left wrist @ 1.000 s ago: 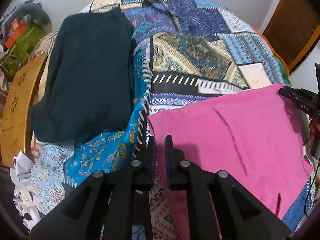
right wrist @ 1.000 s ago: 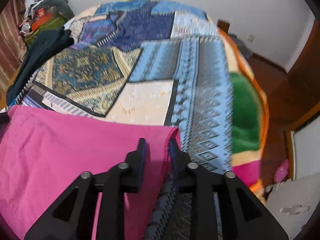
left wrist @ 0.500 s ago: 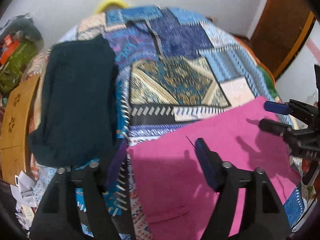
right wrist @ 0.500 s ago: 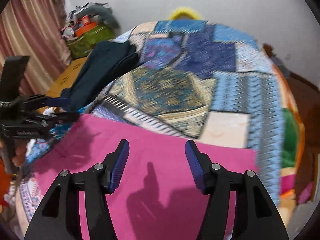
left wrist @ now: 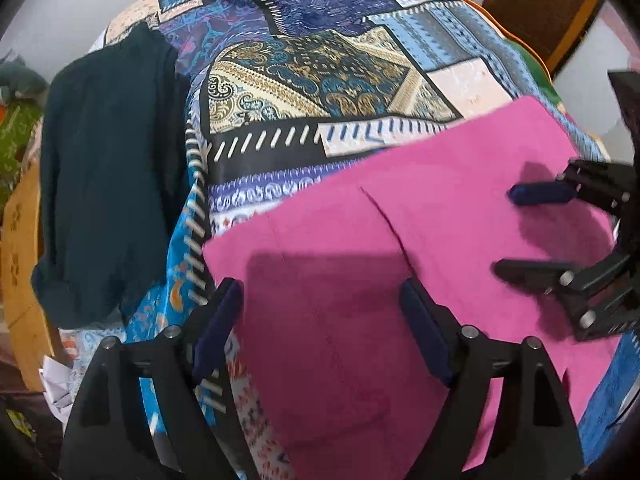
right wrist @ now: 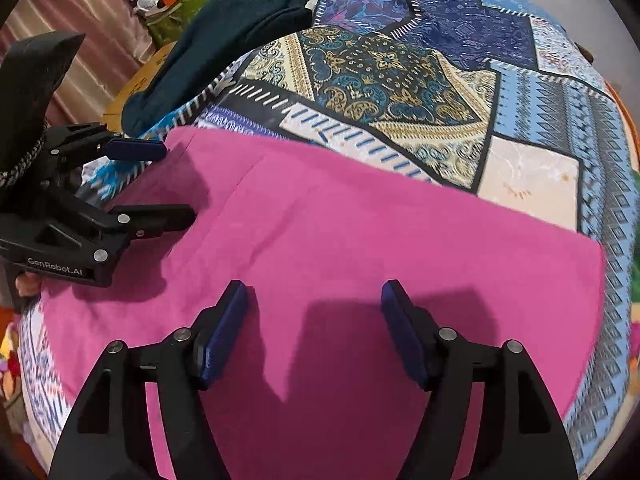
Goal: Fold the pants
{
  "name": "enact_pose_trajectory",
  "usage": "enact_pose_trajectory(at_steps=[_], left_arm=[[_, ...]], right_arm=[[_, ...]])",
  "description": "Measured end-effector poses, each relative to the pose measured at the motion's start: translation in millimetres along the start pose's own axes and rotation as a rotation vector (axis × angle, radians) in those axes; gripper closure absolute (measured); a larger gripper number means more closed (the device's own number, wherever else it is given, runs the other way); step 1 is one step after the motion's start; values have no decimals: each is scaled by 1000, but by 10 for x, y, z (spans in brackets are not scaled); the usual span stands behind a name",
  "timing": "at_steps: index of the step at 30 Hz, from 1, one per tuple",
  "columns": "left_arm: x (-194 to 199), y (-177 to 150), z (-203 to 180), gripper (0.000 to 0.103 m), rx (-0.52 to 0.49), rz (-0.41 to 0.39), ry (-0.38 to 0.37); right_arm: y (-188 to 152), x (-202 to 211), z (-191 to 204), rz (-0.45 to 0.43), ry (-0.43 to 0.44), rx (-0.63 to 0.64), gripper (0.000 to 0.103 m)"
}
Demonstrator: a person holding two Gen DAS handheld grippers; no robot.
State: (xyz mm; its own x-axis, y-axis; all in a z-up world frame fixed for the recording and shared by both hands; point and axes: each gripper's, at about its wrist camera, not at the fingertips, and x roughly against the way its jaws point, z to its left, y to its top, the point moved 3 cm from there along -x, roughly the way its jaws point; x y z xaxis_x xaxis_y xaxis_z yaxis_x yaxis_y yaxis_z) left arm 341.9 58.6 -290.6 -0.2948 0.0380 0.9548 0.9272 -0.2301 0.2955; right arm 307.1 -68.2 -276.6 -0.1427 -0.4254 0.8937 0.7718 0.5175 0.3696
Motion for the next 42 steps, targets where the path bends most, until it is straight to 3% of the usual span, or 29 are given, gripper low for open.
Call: enact_pose_trajectory(at_steps=[7, 17, 28, 37, 42], left_arm=[[273, -306, -35, 20, 15, -49, 20], [592, -716, -39, 20, 68, -94, 34], [926, -915, 26, 20, 171, -140, 40], [1145, -1008, 57, 20, 393, -177, -126], [1035, -1130, -93, 20, 425, -135, -201]], right_arm=[[-415, 279, -17, -9, -43, 6, 32], [-987, 674, -143, -87, -52, -119, 32], [-1162, 931, -112, -138, -123, -148, 32], [-858, 1235, 306, -339, -124, -69, 26], [-757, 971, 450, -307, -120, -26, 26]])
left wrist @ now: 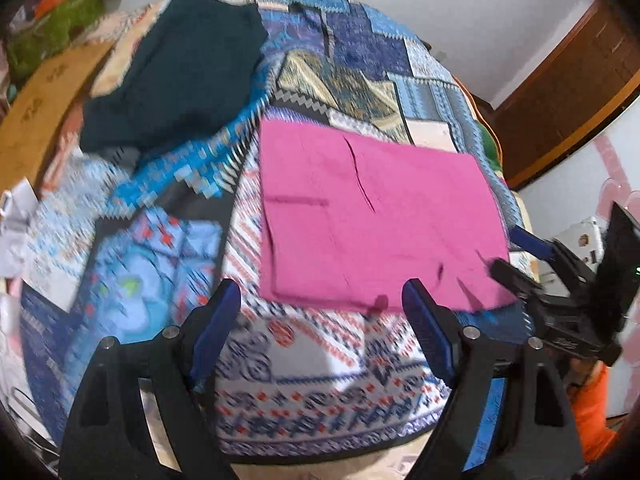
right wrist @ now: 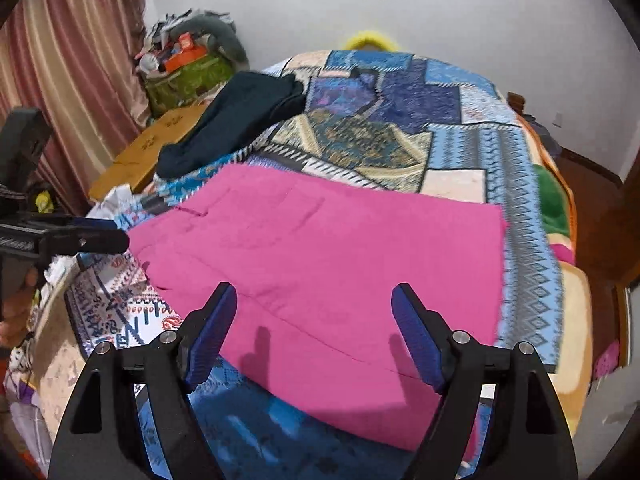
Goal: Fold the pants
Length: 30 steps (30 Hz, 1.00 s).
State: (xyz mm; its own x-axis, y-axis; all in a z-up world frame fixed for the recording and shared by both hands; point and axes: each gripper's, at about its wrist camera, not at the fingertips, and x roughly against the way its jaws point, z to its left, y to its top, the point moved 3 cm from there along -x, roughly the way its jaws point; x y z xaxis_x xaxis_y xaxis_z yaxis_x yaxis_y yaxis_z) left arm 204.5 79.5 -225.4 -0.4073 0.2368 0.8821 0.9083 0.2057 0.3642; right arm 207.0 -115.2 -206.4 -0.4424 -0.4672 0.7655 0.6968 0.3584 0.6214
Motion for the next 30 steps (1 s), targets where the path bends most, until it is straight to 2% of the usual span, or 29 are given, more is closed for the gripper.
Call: enact_pose_trajectory(at_steps=[2, 6, 11, 18, 19, 20, 21, 23, 27, 30], left_arm=[[-53, -72, -15, 20, 14, 27, -30], [-95, -121, -40, 20, 20, 25, -39], [-170, -89, -60, 20, 61, 63, -188], [-401, 104, 1, 19, 151, 74, -244], [-419, 128, 2, 21, 157, 69, -238], [-441, 159, -3, 31, 160, 54, -206], [-457, 178, -3, 49, 146, 45, -159], [-476, 195, -43, 72, 93, 26, -48], [-380, 163, -148, 78, 1, -45, 34], [-185, 126, -236, 81, -90, -133, 142]], right_arm=[[-36, -122, 43, 30, 0, 18, 26], [-82, -243, 72, 54, -9, 27, 26], [-175, -334, 105, 109, 11, 26, 26], [-220, -350, 99, 129, 34, -6, 27], [-228, -349, 96, 130, 36, -10, 27], [-229, -352, 96, 131, 38, -13, 27], [-229, -352, 95, 132, 40, -18, 27], [-234, -348, 90, 132, 44, -28, 27], [-230, -305, 71, 125, 53, -42, 26], [-237, -238, 7, 110, 47, -69, 26]])
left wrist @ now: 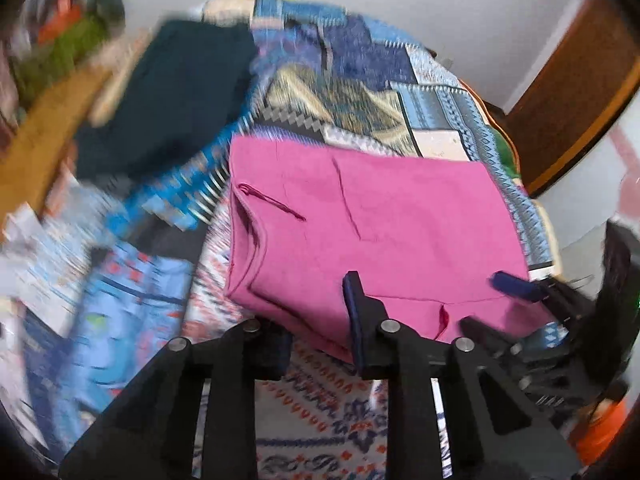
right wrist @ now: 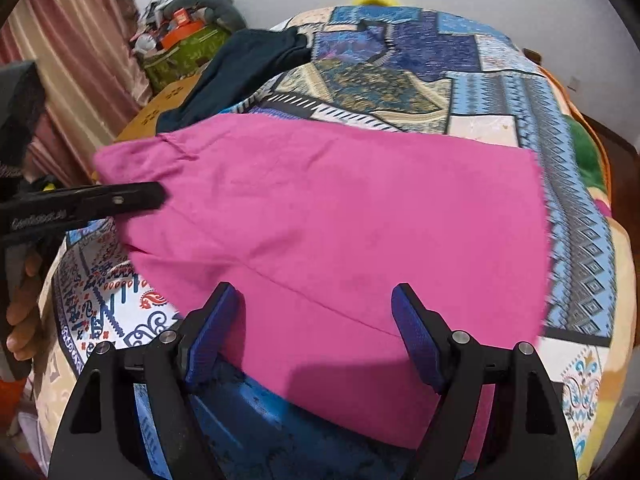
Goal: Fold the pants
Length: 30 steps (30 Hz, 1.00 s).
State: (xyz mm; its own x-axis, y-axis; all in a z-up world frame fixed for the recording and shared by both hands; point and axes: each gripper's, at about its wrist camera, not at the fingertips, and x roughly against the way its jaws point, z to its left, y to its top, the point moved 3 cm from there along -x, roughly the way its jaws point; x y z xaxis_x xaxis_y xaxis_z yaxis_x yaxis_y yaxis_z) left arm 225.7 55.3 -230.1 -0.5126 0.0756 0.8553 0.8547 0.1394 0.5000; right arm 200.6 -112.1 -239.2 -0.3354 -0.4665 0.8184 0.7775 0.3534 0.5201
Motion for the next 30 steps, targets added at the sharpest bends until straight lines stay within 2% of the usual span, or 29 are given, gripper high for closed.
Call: enact_pose_trajectory(at_steps=[2, 8, 10, 14, 19, 22, 26, 30], left_arm=[[163, -20, 0, 82, -54, -57, 70], [591, -65, -47, 83, -264, -239, 362], [623, -67, -79, 83, -297, -259, 387], [661, -18, -203, 83, -341, -289, 387], [760, 133, -509, 86, -377, -330, 288], [768, 245, -690, 87, -385, -324, 192], [670, 380, -870, 88, -359, -261, 43], [549, 420, -1018, 88, -315, -174, -67]], right_arm=[[-27, 51, -74, -4, -13, -20, 26], [-162, 221, -187, 6, -68, -2, 26], [-212, 219, -173, 17, -77, 17, 26], [-241, 174, -168, 22, -81, 14, 26], [-242, 164, -181, 19, -73, -3, 26], [-247, 161, -185, 18, -67, -11, 26], [-250, 157, -183, 14, -61, -19, 26], [-250, 155, -190, 11, -55, -24, 26]])
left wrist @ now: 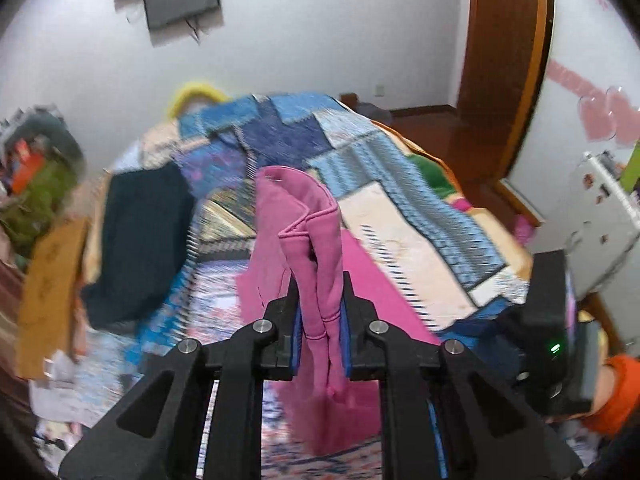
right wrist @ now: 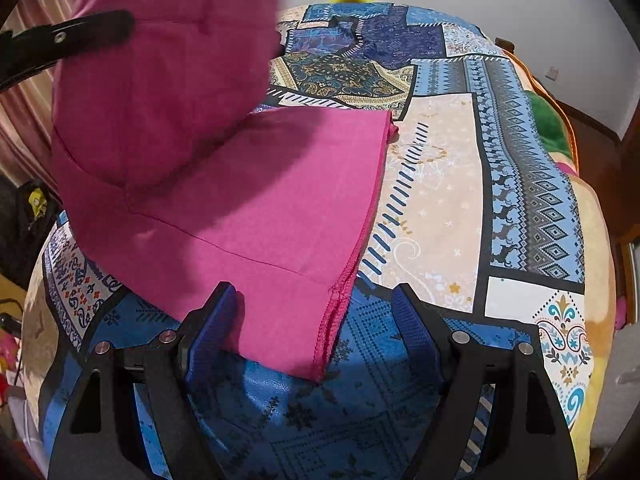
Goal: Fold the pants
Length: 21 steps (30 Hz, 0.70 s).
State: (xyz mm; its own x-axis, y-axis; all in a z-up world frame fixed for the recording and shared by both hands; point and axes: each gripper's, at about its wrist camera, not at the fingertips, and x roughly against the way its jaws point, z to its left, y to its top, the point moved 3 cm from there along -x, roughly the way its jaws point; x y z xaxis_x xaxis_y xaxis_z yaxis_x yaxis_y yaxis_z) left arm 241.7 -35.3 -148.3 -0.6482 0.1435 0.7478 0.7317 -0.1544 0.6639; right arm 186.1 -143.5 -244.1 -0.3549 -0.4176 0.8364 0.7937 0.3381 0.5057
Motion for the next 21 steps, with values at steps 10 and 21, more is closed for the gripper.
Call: enact_pose_trajectory(at_steps=[10, 21], left_arm=[[-331, -150, -259, 87, 22, 145, -131], [-37, -126, -155, 48, -36, 60, -57]], right_arm=[[1, 1, -15, -7, 10, -8, 26], [5, -4, -2, -8, 11, -12, 26]])
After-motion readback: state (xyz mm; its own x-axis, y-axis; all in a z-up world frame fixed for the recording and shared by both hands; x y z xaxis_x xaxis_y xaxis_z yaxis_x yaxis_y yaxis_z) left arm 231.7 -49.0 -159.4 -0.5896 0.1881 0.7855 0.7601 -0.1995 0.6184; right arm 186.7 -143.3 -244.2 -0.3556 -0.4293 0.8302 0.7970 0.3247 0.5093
